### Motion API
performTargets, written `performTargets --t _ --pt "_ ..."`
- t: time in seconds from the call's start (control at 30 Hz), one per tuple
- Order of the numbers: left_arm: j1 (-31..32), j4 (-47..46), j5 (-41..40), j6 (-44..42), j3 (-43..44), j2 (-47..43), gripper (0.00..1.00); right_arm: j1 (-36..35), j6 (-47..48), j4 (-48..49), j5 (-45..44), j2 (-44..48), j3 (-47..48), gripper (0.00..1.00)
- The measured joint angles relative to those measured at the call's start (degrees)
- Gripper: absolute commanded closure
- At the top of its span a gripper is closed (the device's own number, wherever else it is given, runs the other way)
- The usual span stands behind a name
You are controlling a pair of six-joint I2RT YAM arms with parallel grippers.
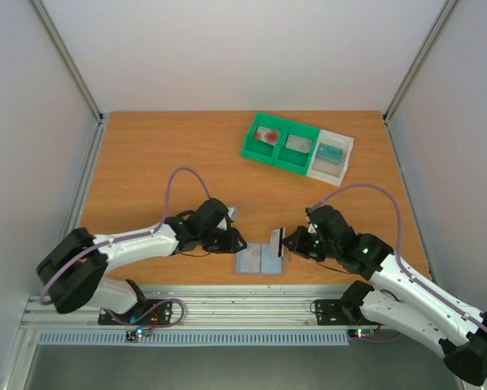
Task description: Take the credit cards out of the card holder
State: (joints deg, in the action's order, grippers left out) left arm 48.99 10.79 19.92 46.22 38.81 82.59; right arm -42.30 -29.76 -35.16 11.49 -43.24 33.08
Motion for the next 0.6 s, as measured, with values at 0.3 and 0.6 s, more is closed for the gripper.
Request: performTargets --t 0.3,0.6 --pt "0.90 -1.29 -1.38 -10.32 0.39 -13.73 0.61 0.00 -13.75 -14.95 -3.28 -5.03 15.02 0.99" --pt "8.83 -10.67 -4.81 -28.70 -4.24 -23.82 0.48 0.00 -24.63 -24.06 -3.52 -13.62 25.55 0.99"
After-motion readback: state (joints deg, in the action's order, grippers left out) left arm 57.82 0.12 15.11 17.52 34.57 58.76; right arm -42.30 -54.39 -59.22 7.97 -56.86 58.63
